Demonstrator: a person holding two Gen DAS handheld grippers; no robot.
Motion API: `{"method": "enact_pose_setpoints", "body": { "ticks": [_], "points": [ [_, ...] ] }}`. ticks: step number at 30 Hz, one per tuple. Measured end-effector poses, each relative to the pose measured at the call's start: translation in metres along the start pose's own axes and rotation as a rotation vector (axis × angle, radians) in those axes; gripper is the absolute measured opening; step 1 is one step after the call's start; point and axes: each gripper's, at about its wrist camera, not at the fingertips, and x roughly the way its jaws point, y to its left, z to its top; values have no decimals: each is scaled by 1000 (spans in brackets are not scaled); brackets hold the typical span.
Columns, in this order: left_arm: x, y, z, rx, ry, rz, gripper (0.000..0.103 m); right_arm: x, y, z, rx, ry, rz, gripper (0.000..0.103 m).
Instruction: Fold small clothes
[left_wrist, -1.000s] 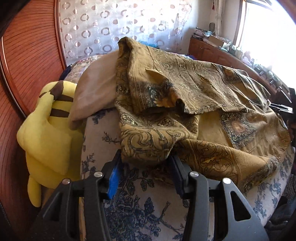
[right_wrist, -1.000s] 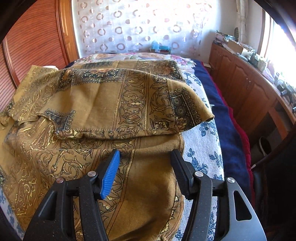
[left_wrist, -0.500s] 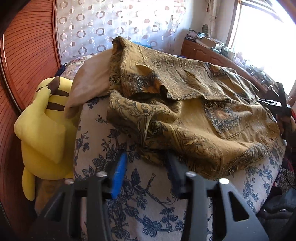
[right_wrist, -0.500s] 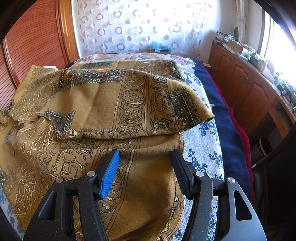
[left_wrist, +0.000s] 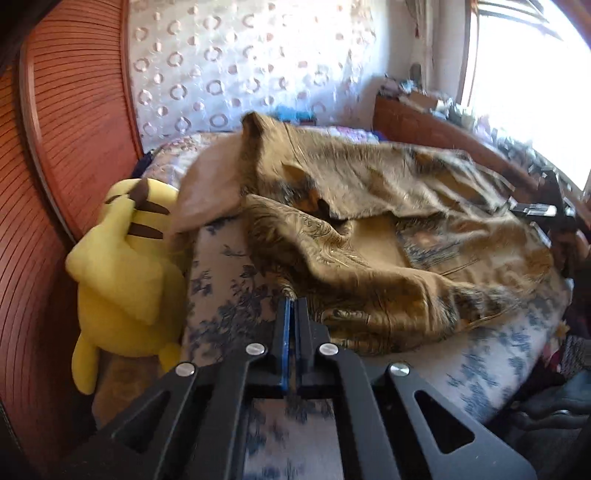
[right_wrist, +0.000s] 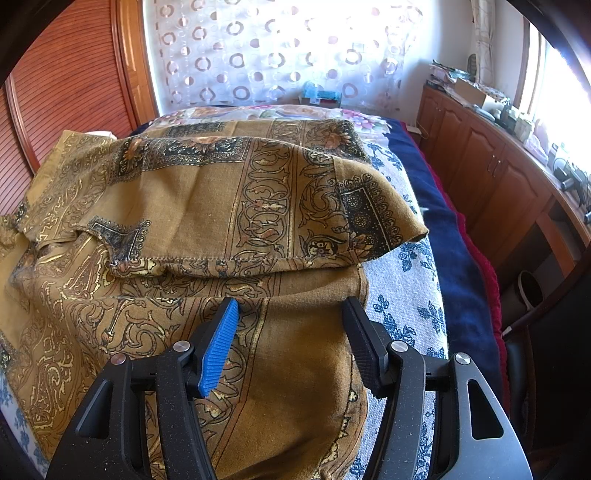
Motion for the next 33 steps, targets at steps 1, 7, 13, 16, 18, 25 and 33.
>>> {"method": "enact_pose_setpoints", "body": {
  "ticks": [1, 7, 13, 16, 18, 25, 33],
  "points": [
    [-7, 0, -1, -4, -3, -2, 0, 0, 0, 0, 0, 0, 0, 60],
    [-20, -7, 2, -2, -17, -5, 0, 0, 0, 0, 0, 0, 0, 60],
    [-35, -18, 6, 7, -51, -13, 11, 0, 0, 0, 0, 0, 1, 60],
    [-35, -24, 12, 26, -53, -9, 26, 0, 0, 0, 0, 0, 0, 60],
    [-34, -27, 16, 31, -64, 4, 36, 0, 0, 0, 0, 0, 0, 60],
    [-21, -32, 32, 27, -90, 21, 44, 0, 0, 0, 0, 0, 1, 60],
    [22, -41, 54, 44, -44, 9, 47, 0, -1, 0, 0, -1, 0, 61]
  ]
}}
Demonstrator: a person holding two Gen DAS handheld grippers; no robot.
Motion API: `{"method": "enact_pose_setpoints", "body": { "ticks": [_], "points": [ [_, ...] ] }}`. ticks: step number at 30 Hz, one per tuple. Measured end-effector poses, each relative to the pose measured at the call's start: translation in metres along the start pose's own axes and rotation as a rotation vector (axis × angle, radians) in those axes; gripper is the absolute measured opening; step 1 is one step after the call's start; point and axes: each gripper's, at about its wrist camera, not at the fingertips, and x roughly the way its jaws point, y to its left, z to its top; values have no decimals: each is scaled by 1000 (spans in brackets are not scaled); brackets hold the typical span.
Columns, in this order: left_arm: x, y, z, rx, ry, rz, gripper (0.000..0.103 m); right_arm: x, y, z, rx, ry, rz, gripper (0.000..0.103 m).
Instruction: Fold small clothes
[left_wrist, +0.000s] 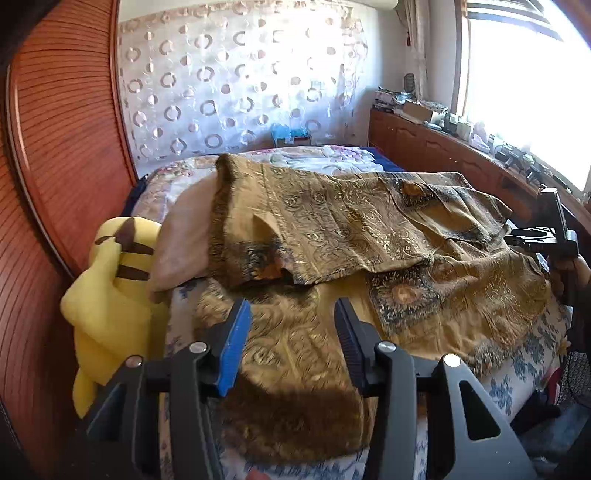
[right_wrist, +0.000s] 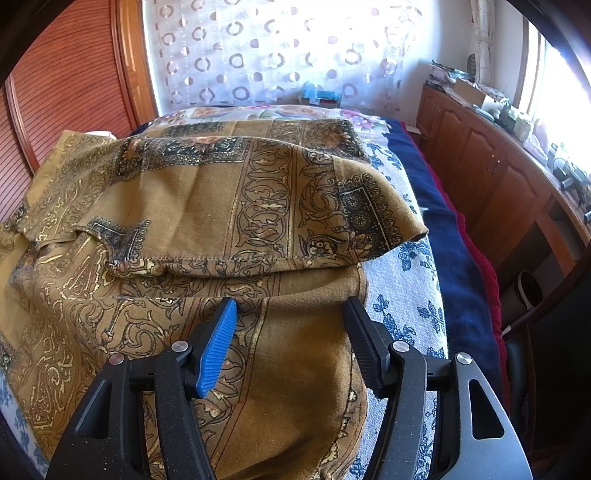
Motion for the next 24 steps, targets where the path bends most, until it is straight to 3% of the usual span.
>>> {"method": "enact_pose_setpoints", "body": {
  "ticks": [15, 24],
  "points": [
    [66, 0, 17, -3, 109, 49, 47, 0, 0, 0, -1, 0, 1, 62],
    [103, 25, 28, -117, 165, 36, 47, 0, 1, 0, -4, 1, 0, 65]
  ]
}}
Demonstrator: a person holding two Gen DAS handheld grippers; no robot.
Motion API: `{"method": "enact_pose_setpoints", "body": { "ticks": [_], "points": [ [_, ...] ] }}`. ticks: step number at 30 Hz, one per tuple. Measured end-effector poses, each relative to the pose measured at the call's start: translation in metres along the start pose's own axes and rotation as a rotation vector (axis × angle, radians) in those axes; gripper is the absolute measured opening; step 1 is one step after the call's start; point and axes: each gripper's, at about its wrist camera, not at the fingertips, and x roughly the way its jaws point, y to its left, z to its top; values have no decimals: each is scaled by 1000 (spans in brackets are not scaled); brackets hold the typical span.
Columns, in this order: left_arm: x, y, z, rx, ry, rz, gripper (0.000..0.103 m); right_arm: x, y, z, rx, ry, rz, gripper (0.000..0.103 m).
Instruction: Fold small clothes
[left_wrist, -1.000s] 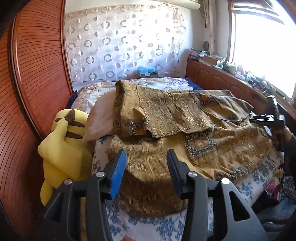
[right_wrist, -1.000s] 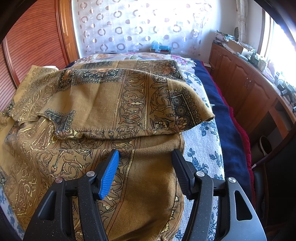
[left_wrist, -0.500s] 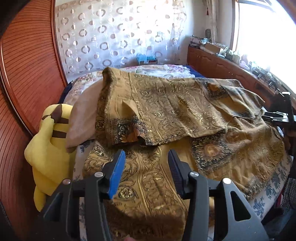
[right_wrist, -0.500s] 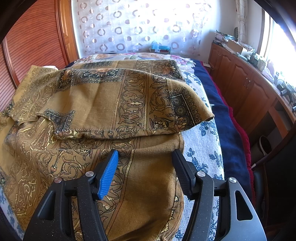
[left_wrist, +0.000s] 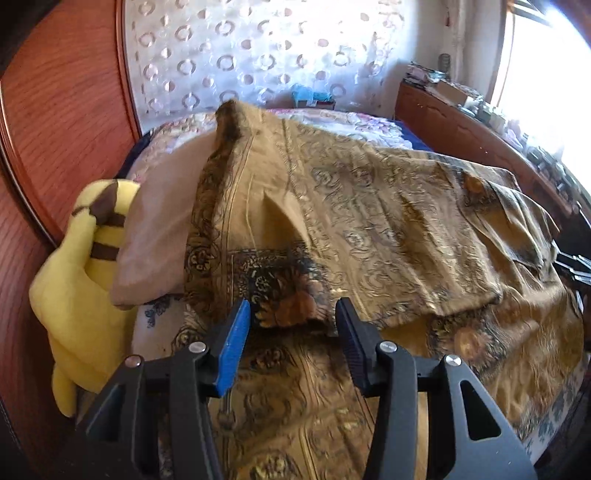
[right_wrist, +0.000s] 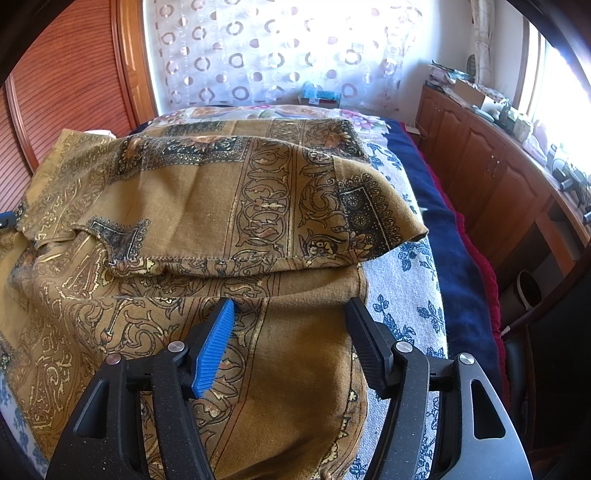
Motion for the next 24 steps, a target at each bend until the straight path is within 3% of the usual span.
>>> {"method": "enact_pose_setpoints", "body": {
  "ticks": [4, 16, 24],
  "points": [
    [14, 2, -5, -8, 18, 13, 47, 1, -1, 0, -6, 4, 8, 69],
    [15, -4, -11, 13, -36, 30, 51, 3, 4, 0, -17, 6, 14, 75],
    [16, -1, -10, 14, -33, 30, 52, -20, -24, 4, 80, -77, 20, 76]
  ]
}}
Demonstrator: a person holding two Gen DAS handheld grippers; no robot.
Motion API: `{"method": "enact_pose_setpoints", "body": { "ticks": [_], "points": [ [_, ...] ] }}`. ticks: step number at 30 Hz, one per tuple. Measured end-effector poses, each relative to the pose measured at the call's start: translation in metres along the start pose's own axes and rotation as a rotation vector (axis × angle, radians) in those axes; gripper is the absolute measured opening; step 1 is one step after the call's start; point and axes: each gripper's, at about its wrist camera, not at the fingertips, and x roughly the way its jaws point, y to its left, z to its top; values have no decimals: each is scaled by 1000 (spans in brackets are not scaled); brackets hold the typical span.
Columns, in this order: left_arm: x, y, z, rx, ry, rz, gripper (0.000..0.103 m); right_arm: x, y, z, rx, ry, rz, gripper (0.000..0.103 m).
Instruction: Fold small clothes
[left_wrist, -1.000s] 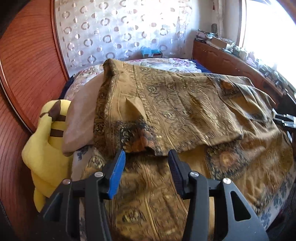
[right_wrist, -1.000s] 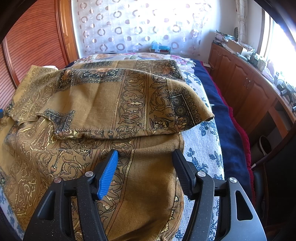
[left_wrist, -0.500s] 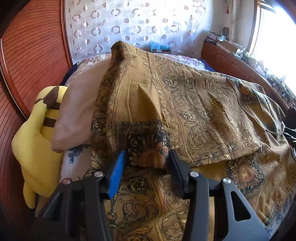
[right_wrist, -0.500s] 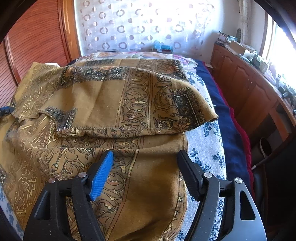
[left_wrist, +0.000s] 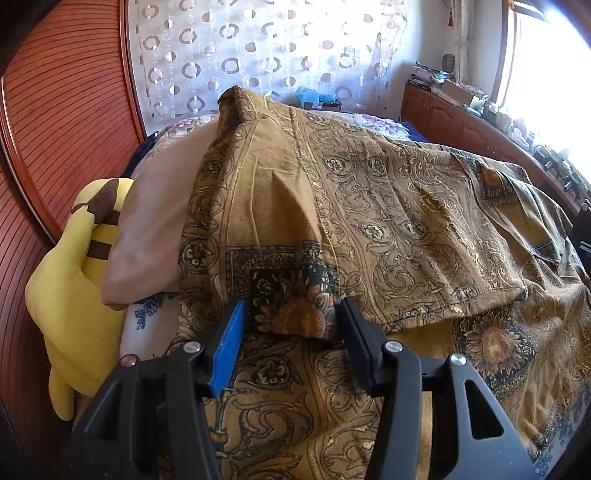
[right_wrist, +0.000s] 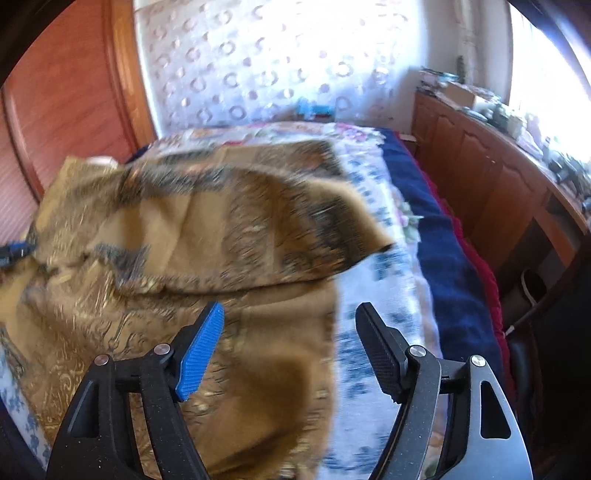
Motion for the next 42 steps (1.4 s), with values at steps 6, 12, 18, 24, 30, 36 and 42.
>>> {"method": "enact_pose_setpoints", "body": {
  "ticks": [6, 12, 18, 24, 30, 36, 42],
  "points": [
    [0, -1, 0, -1, 0, 0, 52, 8, -28, 24, 68, 23, -3, 75],
    [-1, 0, 0, -8, -6, -10, 50, 31, -46, 41, 145, 56, 6, 75],
    [-8, -5, 1, 22, -36, -70, 8, 48, -46, 54, 132, 88, 9, 56],
    [-25, -2, 3, 17, -88, -69, 0, 36, -25, 61, 45, 70, 38, 3],
    [-57, 0, 12, 17, -165, -72, 0, -6, -8, 67, 4, -29, 58, 1],
    [-97, 7, 13, 7, -249, -97, 0, -44, 5, 69, -18, -92, 92, 0],
    [-120, 18, -7, -7, -281, -109, 0, -83, 20, 45, -42, -123, 129, 0]
  ]
}}
